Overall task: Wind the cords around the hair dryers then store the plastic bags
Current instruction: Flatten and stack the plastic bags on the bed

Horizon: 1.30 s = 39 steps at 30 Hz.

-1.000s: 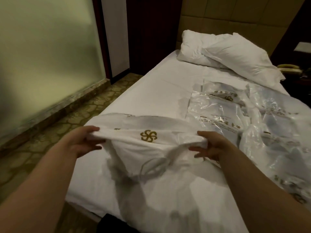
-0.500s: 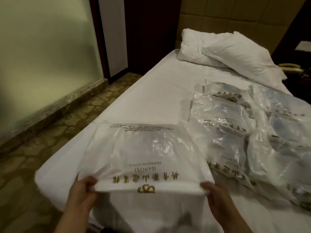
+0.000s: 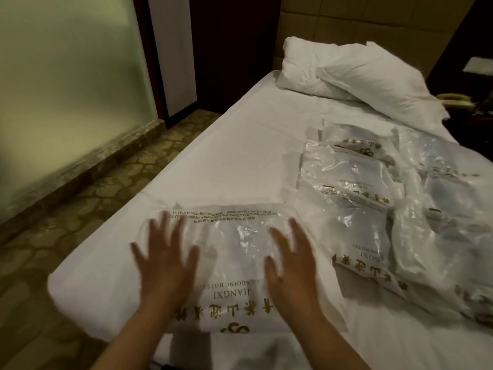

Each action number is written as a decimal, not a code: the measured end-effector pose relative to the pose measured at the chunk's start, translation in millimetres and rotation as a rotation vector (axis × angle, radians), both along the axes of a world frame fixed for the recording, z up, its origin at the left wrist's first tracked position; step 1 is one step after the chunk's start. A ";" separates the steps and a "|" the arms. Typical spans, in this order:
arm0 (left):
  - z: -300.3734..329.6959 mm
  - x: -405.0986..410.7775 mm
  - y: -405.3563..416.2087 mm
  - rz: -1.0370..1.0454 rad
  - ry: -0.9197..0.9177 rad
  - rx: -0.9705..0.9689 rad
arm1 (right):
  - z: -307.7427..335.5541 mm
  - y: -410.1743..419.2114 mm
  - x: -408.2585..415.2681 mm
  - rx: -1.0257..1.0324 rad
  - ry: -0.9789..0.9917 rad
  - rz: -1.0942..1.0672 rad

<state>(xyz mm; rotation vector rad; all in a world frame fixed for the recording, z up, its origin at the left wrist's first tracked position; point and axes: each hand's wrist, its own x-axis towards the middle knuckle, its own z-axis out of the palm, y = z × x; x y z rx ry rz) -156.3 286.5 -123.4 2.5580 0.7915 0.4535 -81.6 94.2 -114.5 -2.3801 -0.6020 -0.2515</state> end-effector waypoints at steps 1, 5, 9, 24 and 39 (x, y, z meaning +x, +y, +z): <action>-11.7 11.3 -4.5 -0.116 0.113 0.090 | -9.7 16.7 5.4 -0.103 -0.010 0.076; -65.8 30.3 11.6 -0.227 0.311 0.148 | -53.6 34.1 33.0 -0.469 0.059 0.158; -85.2 32.4 14.4 -0.213 0.294 0.113 | -63.7 31.3 36.2 -0.500 0.166 0.150; -106.0 39.6 16.5 -0.244 0.325 0.210 | -90.5 34.8 39.4 -0.493 0.108 0.050; -76.7 22.8 2.7 -0.053 0.293 0.174 | -63.2 4.3 35.1 -0.546 0.173 -0.019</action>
